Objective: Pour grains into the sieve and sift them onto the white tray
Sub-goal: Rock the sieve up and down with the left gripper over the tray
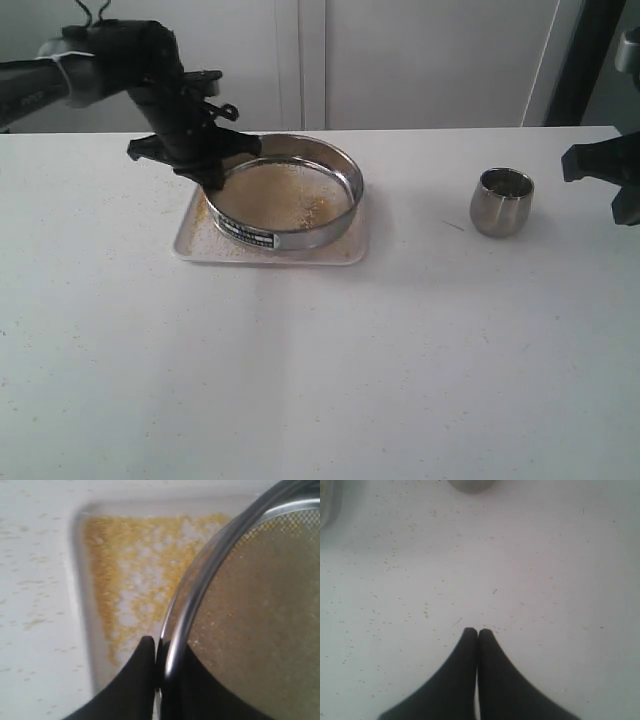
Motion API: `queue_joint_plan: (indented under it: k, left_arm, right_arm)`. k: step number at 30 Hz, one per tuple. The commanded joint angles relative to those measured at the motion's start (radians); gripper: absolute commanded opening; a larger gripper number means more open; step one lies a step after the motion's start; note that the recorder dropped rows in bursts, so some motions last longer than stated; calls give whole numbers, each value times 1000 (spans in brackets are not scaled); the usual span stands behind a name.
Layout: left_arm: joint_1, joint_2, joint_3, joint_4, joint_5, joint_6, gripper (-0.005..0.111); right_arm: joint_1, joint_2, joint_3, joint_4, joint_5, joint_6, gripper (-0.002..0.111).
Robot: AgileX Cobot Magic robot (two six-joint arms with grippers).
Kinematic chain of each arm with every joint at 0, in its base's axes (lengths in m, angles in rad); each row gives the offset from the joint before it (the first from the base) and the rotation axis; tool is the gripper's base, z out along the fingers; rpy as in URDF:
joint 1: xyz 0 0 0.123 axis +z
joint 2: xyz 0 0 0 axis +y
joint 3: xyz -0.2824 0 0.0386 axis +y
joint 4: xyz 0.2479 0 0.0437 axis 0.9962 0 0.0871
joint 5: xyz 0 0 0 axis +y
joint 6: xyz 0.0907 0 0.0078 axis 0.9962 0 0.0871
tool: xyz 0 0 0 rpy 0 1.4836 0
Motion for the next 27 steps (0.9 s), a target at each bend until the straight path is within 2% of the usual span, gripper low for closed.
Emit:
queue_joint_plan:
  k: [1,5,7,12,14,19,20,22,24,25,27]
  left_arm:
    - [66,-40,-3,-125,-36,-21,0]
    - [-12,12,-3,-173,-92,12,0]
    - [-22,15,-3,-158,-89,16,0]
    - [86,-48,-3,-134,-13,9,0]
    - [95,-48,-3,-139,10,1,0]
    - [-11,13,-1,-264,-71,13,0]
    - [-26,13,-3,-238,-69,53,0]
    - [-36,-3,-5,-71,-17,90,0]
    - [-4,-25,-5,115,70,-19,0]
    - [24,-35,-5,153,104,-101,0]
    - [75,-49,-5,68,101,-138,0]
  right_arm:
    - [-1,-8,4,0,-4,3,0]
    - [-1,-8,4,0,-4,3,0]
    - [-1,-8,4,0,-4,3,0]
    - [-1,-8,4,0,-4,3,0]
    - [-1,-8,4,0,-4,3,0]
    - [-1,-8,4,0,-4,3,0]
    - [-1,-8,4,0,-4,3,0]
    - [-1,-8,4,0,-4,3,0]
    - [-1,-8,4,0,-4,3,0]
    - [-1,-8,4,0,-4,3,0]
    - [-1,-8,4,0,-4,3,0]
